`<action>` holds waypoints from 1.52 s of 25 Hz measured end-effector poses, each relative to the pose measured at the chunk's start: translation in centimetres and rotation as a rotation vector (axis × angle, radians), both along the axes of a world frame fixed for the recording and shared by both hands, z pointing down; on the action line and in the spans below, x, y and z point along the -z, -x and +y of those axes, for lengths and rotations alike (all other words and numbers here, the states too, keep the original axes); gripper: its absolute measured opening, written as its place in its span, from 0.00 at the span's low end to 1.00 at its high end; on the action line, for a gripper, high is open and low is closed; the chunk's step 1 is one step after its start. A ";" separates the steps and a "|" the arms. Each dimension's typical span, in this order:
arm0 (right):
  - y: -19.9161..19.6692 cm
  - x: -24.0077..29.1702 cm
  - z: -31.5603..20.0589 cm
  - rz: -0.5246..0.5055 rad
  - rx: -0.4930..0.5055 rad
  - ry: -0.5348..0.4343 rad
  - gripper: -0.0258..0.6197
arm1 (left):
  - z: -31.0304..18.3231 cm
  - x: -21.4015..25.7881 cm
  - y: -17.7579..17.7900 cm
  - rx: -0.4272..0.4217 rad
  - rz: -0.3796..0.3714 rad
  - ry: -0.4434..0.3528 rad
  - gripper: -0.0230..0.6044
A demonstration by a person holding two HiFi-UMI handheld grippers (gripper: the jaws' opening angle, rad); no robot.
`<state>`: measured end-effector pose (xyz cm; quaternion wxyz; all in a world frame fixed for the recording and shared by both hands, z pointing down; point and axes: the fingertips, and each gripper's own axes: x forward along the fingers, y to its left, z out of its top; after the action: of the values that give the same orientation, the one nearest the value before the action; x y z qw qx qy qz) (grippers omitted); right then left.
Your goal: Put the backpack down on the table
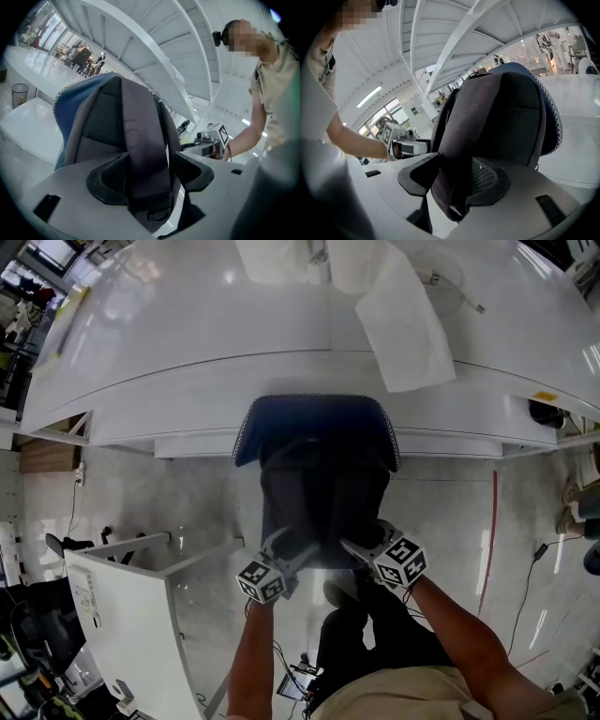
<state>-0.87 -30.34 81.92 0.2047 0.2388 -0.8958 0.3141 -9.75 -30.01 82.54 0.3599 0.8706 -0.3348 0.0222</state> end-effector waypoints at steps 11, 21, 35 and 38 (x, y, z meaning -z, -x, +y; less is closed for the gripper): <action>1.8 2.2 0.3 -0.239 -0.063 0.146 0.35 | -0.4 4.1 -3.4 -0.012 0.079 -0.032 0.39; 3.9 10.8 -0.4 -0.320 0.028 0.000 0.13 | -0.5 14.0 0.2 0.123 0.032 -0.188 0.24; 8.4 27.9 3.0 -0.308 0.224 -0.260 0.13 | 5.8 27.0 6.9 0.411 -0.081 -0.276 0.21; 11.0 31.7 4.4 -0.328 0.300 -0.316 0.13 | 8.6 30.6 9.2 0.502 -0.100 -0.331 0.20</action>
<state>-11.90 -25.94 50.26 0.0613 0.0781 -0.9803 0.1710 -18.93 -21.43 51.98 0.1903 0.8053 -0.5559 -0.0795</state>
